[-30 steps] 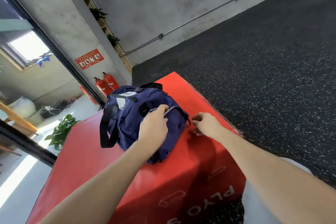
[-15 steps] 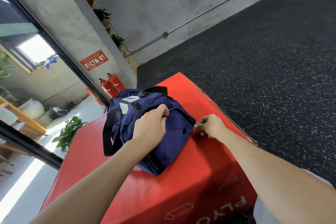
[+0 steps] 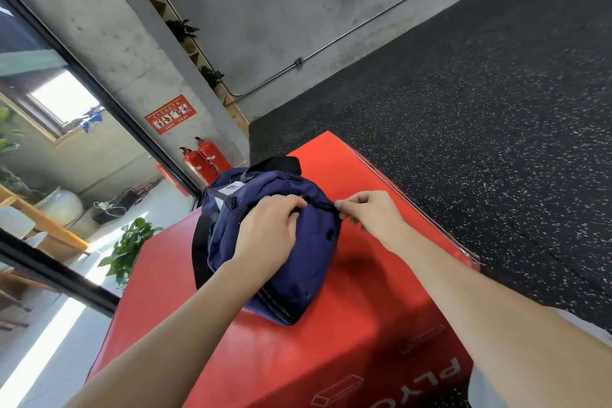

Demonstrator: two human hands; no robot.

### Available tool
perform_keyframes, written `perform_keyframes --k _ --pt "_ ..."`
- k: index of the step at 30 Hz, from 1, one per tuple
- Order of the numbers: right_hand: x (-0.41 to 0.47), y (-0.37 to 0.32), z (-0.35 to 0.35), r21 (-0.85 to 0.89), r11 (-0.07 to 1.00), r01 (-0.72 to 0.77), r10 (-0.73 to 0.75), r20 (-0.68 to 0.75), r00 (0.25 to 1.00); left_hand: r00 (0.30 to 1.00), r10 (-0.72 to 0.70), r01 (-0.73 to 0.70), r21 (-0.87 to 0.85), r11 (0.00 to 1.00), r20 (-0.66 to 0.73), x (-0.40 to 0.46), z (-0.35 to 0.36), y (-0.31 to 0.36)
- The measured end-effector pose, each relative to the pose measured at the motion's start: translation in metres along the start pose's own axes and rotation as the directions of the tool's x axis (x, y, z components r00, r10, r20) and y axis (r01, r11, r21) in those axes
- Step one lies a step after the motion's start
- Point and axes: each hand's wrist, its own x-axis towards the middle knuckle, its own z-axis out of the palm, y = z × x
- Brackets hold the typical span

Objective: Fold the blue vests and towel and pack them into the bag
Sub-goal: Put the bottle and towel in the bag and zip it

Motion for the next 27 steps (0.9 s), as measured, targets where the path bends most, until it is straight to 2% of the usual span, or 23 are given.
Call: perform_keyframes --k 3,8,10,12,15,18,23,27 --pt "0.001 0.002 0.000 0.065 0.996 -0.058 0.059 -0.017 0.998 0.986 0.165 -0.169 0.178 0.969 0.037 0.015 0.014 -0.012" --pt "0.000 0.002 -0.003 0.097 0.991 -0.096 0.094 0.027 0.995 0.949 0.201 -0.273 0.318 0.908 0.241 0.043 0.033 0.001" --pt "-0.002 0.001 -0.008 0.098 0.989 -0.113 0.108 0.060 0.992 0.939 0.207 -0.298 0.350 0.888 0.275 0.055 0.039 0.011" --pt "-0.002 0.001 -0.014 0.082 0.988 -0.129 0.120 0.103 0.987 0.919 0.209 -0.309 0.277 0.910 0.335 0.069 0.046 0.019" --pt "-0.001 0.005 -0.022 0.054 0.991 -0.125 0.114 0.174 0.978 0.843 0.227 -0.290 0.055 0.956 0.487 0.083 0.055 0.025" --pt "0.002 0.013 -0.029 0.057 0.990 -0.128 0.111 0.241 0.964 0.780 0.244 -0.317 0.028 0.948 0.576 0.096 0.060 0.027" --pt "0.012 0.023 -0.034 -0.019 0.995 -0.100 0.102 0.229 0.968 0.761 0.299 -0.320 -0.068 0.945 0.576 0.109 0.064 0.023" --pt "0.016 0.032 -0.025 0.066 0.989 -0.134 0.116 0.232 0.966 0.702 0.338 -0.355 -0.104 0.929 0.627 0.109 0.062 0.029"
